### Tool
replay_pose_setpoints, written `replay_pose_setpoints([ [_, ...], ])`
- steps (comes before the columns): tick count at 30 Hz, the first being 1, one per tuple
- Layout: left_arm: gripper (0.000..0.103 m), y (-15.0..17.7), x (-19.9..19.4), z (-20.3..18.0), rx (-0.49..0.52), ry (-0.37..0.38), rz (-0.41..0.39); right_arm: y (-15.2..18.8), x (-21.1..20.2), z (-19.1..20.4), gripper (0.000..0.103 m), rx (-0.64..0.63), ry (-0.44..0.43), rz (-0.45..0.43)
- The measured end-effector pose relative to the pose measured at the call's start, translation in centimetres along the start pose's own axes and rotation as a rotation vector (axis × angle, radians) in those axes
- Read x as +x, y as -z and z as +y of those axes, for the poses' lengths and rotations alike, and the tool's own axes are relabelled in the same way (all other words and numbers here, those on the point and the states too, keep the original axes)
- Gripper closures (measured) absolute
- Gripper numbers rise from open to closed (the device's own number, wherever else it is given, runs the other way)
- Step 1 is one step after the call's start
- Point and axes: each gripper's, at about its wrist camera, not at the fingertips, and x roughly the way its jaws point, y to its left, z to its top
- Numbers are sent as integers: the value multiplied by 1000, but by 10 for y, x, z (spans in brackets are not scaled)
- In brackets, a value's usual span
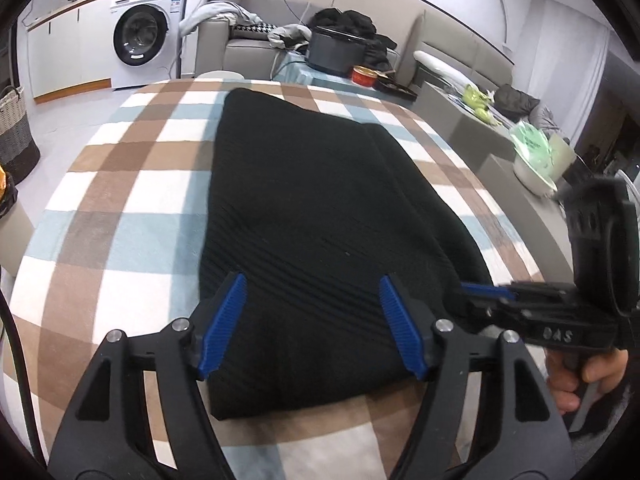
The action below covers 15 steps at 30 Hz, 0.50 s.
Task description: Fold small clothes
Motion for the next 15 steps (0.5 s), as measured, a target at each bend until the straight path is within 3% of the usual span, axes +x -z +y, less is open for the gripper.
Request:
replay_pose_setpoints([
  [1, 36, 2, -2, -3, 0, 1, 2, -1, -4, 3, 97, -8, -14, -11],
  [3, 36, 5, -8, -8, 4, 6, -2, -5, -23, 9, 98, -28, -75, -86],
  [6, 35, 5, -11, -13, 3, 13, -8, -5, -31, 11, 98, -42, -42, -84],
  [9, 35, 5, -8, -21, 20, 24, 0, 3, -7, -4, 98, 4, 81, -1],
  [15, 35, 8, -4, -46, 76, 46, 20, 9, -24, -17, 85, 50, 25, -17],
])
